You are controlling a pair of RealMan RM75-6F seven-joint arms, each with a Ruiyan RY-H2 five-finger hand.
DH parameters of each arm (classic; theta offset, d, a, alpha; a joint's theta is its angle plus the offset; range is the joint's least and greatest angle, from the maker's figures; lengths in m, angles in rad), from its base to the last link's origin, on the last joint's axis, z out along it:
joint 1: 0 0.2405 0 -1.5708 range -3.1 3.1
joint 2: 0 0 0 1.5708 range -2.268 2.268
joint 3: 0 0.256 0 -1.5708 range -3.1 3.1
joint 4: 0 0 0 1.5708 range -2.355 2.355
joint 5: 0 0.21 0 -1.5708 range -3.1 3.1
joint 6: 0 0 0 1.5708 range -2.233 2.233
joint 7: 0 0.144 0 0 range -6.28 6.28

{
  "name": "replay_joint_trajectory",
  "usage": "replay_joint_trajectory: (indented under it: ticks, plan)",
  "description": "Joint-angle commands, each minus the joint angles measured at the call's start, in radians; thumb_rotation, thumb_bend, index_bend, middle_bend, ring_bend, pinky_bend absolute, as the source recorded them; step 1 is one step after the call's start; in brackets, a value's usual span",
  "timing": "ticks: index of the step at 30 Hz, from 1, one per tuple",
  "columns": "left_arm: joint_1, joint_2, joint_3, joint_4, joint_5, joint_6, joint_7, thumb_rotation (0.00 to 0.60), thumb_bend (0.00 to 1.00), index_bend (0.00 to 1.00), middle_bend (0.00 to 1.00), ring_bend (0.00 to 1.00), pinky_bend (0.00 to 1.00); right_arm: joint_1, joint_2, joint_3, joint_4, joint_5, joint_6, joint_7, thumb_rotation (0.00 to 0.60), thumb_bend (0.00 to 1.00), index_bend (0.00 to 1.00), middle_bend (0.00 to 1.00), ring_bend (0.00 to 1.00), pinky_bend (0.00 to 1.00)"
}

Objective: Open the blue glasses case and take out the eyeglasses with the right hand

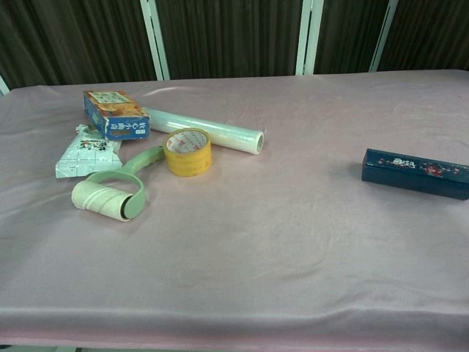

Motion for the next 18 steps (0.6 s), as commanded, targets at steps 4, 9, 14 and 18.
replay_joint_trajectory:
  ticks: [4, 9, 14, 18]
  plan:
    - [-0.001, -0.003, -0.001, 0.001, -0.002, -0.003, 0.004, 0.600, 0.36, 0.00, 0.00, 0.00, 0.00, 0.003, 0.000, 0.005, 0.001, 0.012, -0.006, 0.002, 0.600, 0.25, 0.00, 0.00, 0.00, 0.00]
    - [-0.003, 0.000, -0.001, 0.000, 0.000, -0.002, -0.002, 0.600, 0.36, 0.00, 0.00, 0.00, 0.00, 0.005, -0.008, 0.024, 0.008, 0.045, -0.010, -0.004, 0.600, 0.25, 0.00, 0.00, 0.00, 0.00]
    - [-0.002, 0.006, 0.000, 0.003, 0.000, 0.001, -0.020, 0.600, 0.36, 0.00, 0.00, 0.00, 0.00, 0.042, -0.033, 0.068, 0.037, 0.133, -0.079, 0.002, 0.600, 0.25, 0.00, 0.00, 0.00, 0.00]
    - [0.003, 0.009, 0.001, 0.007, 0.002, 0.012, -0.031, 0.600, 0.36, 0.00, 0.00, 0.00, 0.00, 0.102, -0.054, 0.112, 0.098, 0.222, -0.186, 0.009, 0.600, 0.25, 0.00, 0.00, 0.00, 0.00]
